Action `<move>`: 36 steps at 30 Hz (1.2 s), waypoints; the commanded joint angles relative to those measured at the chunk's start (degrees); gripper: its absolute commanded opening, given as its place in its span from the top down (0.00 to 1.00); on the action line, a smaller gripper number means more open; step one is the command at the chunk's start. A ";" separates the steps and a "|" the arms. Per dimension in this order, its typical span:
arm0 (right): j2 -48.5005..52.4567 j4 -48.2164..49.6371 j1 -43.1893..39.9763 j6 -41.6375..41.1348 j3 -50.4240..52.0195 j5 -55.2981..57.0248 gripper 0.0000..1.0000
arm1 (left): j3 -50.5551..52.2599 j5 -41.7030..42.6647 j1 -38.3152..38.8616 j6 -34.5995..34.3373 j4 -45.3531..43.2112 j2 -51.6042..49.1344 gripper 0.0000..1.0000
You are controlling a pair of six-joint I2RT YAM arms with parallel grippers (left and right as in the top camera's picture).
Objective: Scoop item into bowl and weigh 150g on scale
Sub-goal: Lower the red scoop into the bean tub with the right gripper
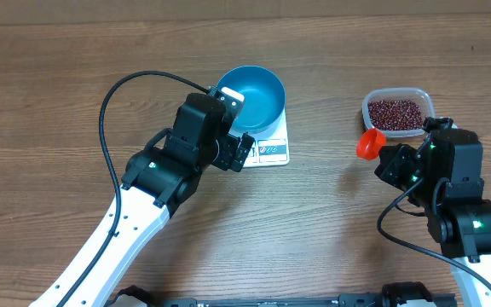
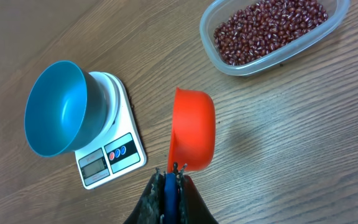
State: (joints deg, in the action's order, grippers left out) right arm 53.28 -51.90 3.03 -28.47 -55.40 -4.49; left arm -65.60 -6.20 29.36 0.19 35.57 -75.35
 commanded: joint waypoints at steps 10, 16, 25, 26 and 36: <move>0.15 0.61 -0.22 9.97 -1.29 5.09 0.96 | -0.13 0.72 -0.11 0.48 0.22 1.11 0.00; 4.61 0.98 -3.13 14.10 -3.50 4.87 0.96 | -0.13 0.72 -0.11 0.48 0.22 1.11 0.00; 16.59 -0.22 -12.46 21.94 -13.25 4.26 0.96 | -0.13 0.72 -0.11 0.48 0.22 1.11 0.00; 17.84 0.28 -13.46 22.67 -13.94 4.26 0.96 | -0.13 0.72 -0.11 0.48 0.22 1.11 0.00; 27.28 9.09 -17.20 29.03 -14.34 3.96 0.96 | -0.13 0.72 -0.11 0.48 0.22 1.11 0.01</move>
State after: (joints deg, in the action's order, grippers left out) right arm 79.07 -44.93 -14.17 -3.92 -68.45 -0.60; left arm -65.60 -6.00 29.36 0.19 35.81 -75.35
